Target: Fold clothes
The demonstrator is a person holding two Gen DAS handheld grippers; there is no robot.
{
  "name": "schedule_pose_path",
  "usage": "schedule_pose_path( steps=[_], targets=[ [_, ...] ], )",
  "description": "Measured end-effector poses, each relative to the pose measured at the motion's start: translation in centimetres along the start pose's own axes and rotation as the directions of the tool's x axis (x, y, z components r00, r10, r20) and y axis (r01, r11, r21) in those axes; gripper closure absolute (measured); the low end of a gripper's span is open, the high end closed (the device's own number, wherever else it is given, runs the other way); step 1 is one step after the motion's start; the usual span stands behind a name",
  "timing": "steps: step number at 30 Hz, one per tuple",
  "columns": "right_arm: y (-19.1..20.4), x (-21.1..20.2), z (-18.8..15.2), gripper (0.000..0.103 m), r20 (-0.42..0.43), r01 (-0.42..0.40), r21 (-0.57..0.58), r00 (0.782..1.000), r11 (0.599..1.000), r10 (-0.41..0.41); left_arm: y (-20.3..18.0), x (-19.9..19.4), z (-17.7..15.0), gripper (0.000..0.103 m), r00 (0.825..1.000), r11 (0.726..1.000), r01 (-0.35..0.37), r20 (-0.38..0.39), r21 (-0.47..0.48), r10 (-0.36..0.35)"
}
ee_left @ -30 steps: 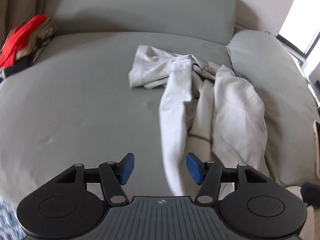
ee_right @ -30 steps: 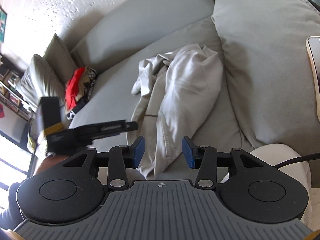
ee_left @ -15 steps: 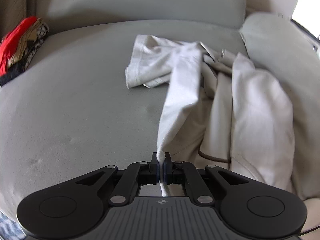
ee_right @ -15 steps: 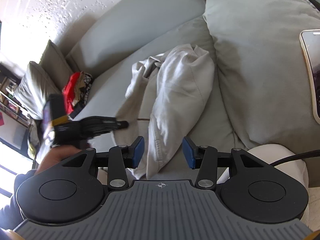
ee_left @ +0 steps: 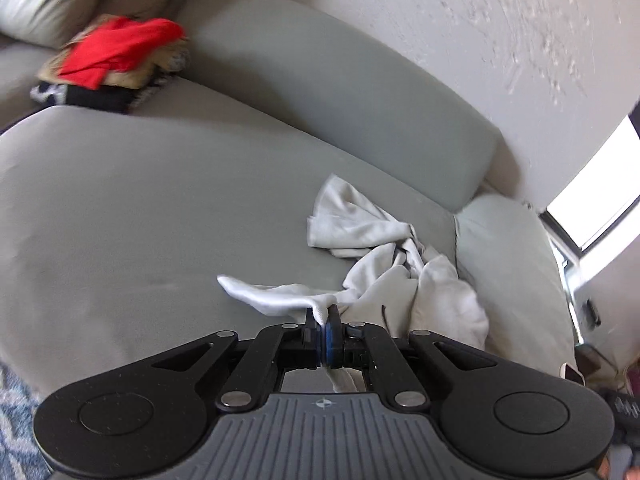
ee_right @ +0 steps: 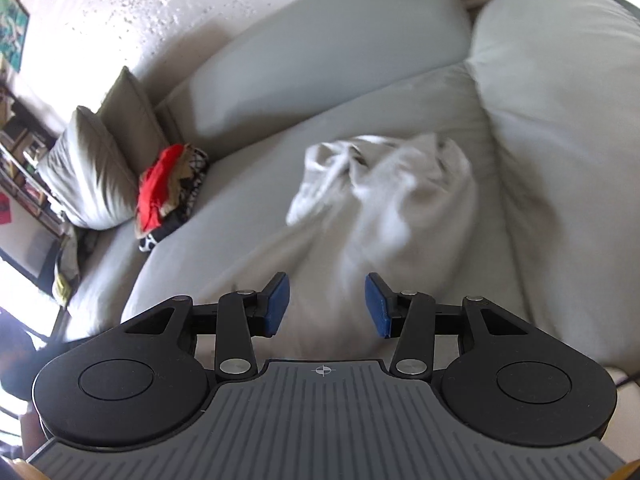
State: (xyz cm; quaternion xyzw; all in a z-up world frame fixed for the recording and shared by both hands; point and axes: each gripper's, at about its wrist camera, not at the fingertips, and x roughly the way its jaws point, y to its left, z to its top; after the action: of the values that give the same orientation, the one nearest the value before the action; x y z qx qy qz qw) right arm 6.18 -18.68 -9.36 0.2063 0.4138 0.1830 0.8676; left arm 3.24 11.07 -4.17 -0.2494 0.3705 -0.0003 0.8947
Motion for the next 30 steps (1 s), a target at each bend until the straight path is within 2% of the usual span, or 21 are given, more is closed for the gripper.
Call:
schedule_pose_path(
  steps=[2,4,7,10,13,17,19,20,21,22,23,27,30],
  targets=[
    [0.9,2.9,1.0,0.055,-0.04,0.022,-0.009,0.999,1.0,-0.023,0.5,0.1,-0.6,0.102,1.0,1.0,0.012,-0.026,-0.027,-0.013],
    [1.3,6.0,1.8,0.055,-0.086,0.088,-0.001,0.992,0.996,-0.088,0.4,0.3,-1.5,0.102,0.999,0.999,0.028,-0.041,-0.037,-0.03],
    [1.1,10.2,2.6,0.055,-0.164,0.2,0.017,0.967,0.98,-0.195,0.1,0.1,-2.2,0.102,0.996,0.996,0.077,-0.041,-0.054,-0.079],
    [0.7,12.8,3.2,0.054,-0.205,0.265,0.063,0.947,0.962,-0.247,0.4,-0.5,-1.9,0.102,0.994,0.991,0.111,-0.012,-0.076,-0.112],
    [1.3,14.6,3.8,0.041,-0.219,0.273,0.068,0.943,0.96,-0.252,1.4,-1.0,-1.4,0.102,0.992,0.985,0.128,0.011,-0.112,-0.128],
    [2.6,17.4,4.1,0.04,-0.26,0.357,-0.016,0.9,0.934,-0.349,2.6,-0.5,-1.2,0.102,0.993,0.983,0.117,0.002,-0.143,-0.118],
    [2.8,18.2,4.2,0.048,-0.256,0.403,-0.038,0.881,0.915,-0.398,3.0,-0.2,-1.3,0.102,0.994,0.983,0.107,-0.009,-0.149,-0.11],
    [2.6,17.9,4.4,0.061,-0.242,0.42,-0.016,0.879,0.907,-0.411,3.2,-0.1,-1.3,0.102,0.994,0.982,0.11,-0.012,-0.154,-0.113],
    [2.3,17.2,4.6,0.081,-0.22,0.42,0.013,0.886,0.907,-0.408,3.3,-0.1,-1.3,0.102,0.993,0.981,0.111,-0.012,-0.157,-0.115],
    [1.9,16.2,4.8,0.095,-0.192,0.413,0.033,0.896,0.91,-0.399,3.3,-0.2,-1.3,0.102,0.994,0.982,0.109,-0.011,-0.156,-0.112],
    [1.5,15.1,5.0,0.102,-0.16,0.407,0.048,0.905,0.912,-0.395,3.4,-0.2,-1.4,0.102,0.994,0.982,0.103,-0.011,-0.155,-0.106],
    [-1.4,8.0,5.5,0.102,-0.039,0.326,0.157,0.945,0.932,-0.324,3.6,-0.4,-1.5,0.102,0.996,0.984,0.089,-0.009,-0.156,-0.092],
    [-4.2,1.2,4.9,0.102,0.037,0.299,0.244,0.948,0.923,-0.317,3.2,-0.5,-1.7,0.102,0.996,0.985,0.084,-0.008,-0.148,-0.086]
  ],
)
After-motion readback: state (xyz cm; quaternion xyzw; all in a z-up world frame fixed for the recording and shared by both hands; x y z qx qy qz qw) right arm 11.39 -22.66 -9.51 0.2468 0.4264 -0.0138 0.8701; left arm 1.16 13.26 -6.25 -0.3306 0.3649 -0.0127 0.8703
